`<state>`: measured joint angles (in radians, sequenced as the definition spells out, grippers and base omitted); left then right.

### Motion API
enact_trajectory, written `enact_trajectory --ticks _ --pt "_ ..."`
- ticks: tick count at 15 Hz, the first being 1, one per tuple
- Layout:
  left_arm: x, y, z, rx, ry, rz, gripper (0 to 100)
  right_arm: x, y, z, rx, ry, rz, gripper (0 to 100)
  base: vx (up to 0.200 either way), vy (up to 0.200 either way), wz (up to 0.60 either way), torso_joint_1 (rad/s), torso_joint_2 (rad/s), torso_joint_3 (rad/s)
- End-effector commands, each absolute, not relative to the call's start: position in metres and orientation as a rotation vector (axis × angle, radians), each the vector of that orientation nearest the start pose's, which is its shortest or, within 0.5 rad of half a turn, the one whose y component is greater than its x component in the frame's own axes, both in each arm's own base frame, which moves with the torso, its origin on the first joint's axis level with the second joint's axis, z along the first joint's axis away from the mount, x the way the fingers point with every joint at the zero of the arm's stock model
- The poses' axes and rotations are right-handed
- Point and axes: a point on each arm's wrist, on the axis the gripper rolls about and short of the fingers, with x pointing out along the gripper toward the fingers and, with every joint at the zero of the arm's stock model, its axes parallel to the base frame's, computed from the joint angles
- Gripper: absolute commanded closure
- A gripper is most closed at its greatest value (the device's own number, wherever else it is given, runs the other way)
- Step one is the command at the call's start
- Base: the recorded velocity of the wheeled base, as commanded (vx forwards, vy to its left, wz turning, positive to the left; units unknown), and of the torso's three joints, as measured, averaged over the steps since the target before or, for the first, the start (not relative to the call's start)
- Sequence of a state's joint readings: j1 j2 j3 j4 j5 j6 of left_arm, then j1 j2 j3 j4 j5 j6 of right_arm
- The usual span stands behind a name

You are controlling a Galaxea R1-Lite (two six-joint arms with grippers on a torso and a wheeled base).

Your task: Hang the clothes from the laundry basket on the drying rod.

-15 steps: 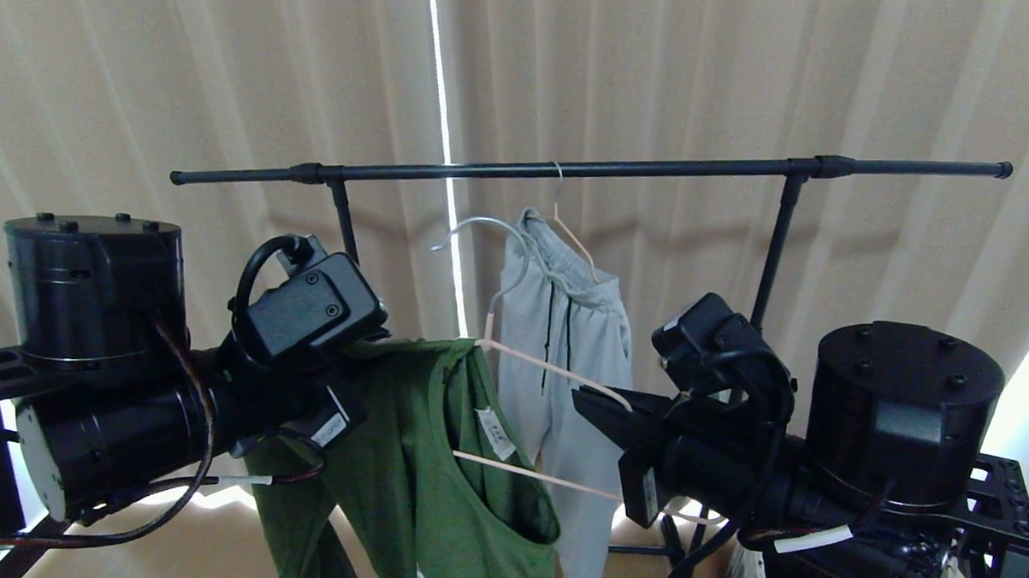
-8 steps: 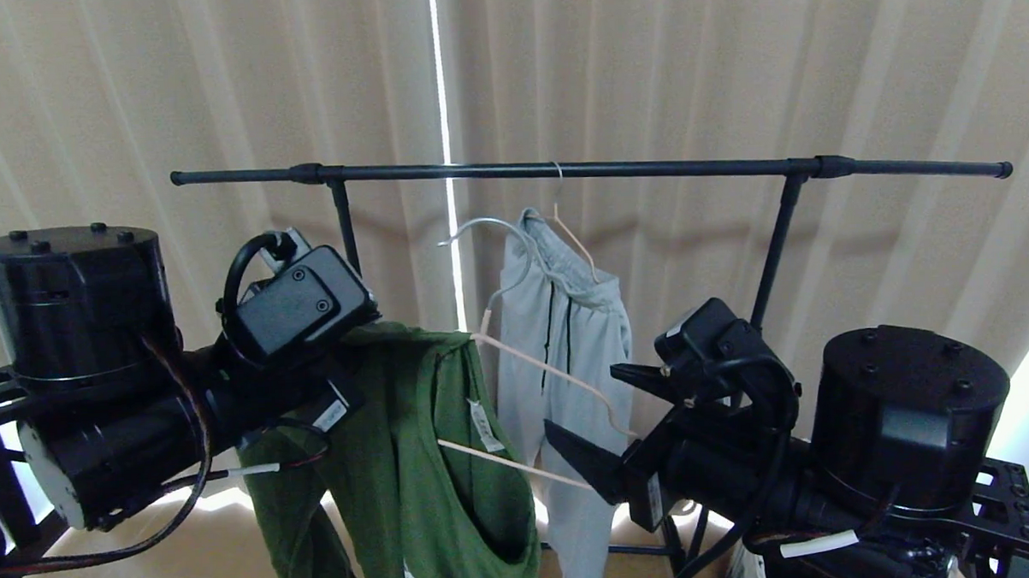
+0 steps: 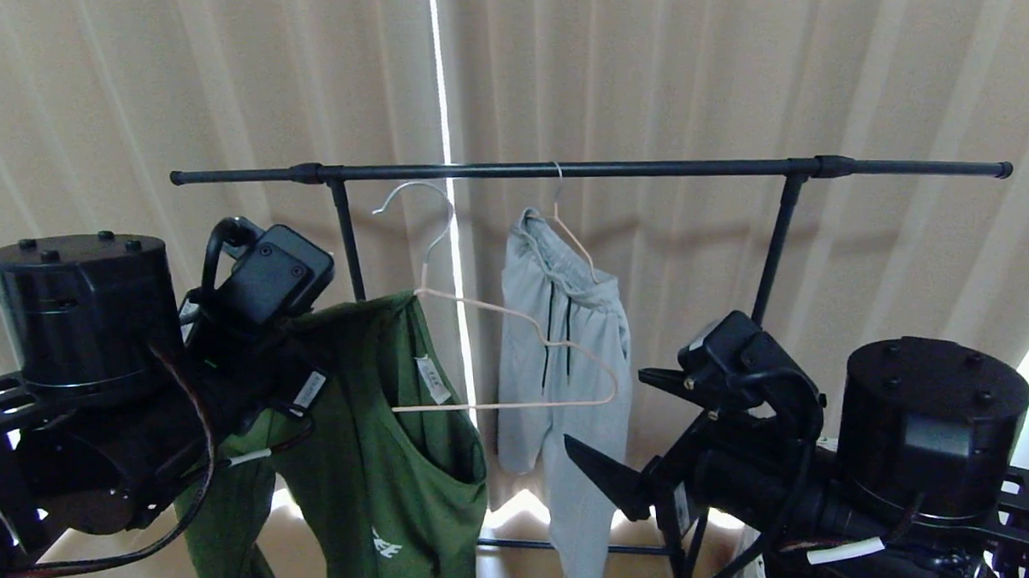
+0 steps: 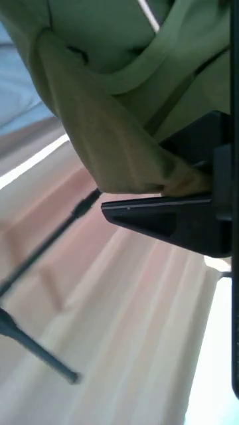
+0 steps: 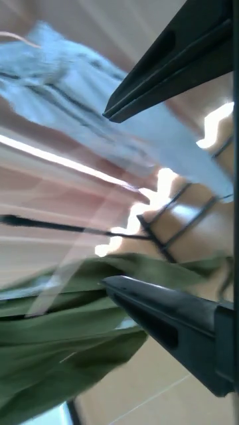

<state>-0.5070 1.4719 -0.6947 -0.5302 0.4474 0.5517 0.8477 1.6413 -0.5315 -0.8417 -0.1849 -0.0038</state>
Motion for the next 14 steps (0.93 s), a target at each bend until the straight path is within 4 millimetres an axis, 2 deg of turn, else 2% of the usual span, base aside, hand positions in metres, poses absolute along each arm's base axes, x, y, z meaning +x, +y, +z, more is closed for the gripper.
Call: enact_trajectory --ticks 1,5,9,14 --pt "0.219 -0.112 0.208 0.628 0.190 -0.105 100 0.176 0.194 0.143 -0.155 0.262 0.662 0 0.000 0.000 0.00 0.000 0.00 0.000" --pt "0.219 -0.122 0.223 0.538 0.140 -0.110 100 0.183 0.204 0.130 -0.165 0.296 0.665 0 0.000 0.000 0.00 0.000 0.00 0.000" --pt "0.223 -0.136 0.227 0.428 0.130 -0.121 100 0.192 0.214 0.132 -0.121 0.295 0.661 0 0.000 0.000 0.00 0.000 0.00 0.000" --pt "0.219 -0.146 0.228 0.390 0.124 -0.145 100 0.199 0.235 0.134 -0.069 0.259 0.684 0 0.000 0.000 0.00 0.000 0.00 0.000"
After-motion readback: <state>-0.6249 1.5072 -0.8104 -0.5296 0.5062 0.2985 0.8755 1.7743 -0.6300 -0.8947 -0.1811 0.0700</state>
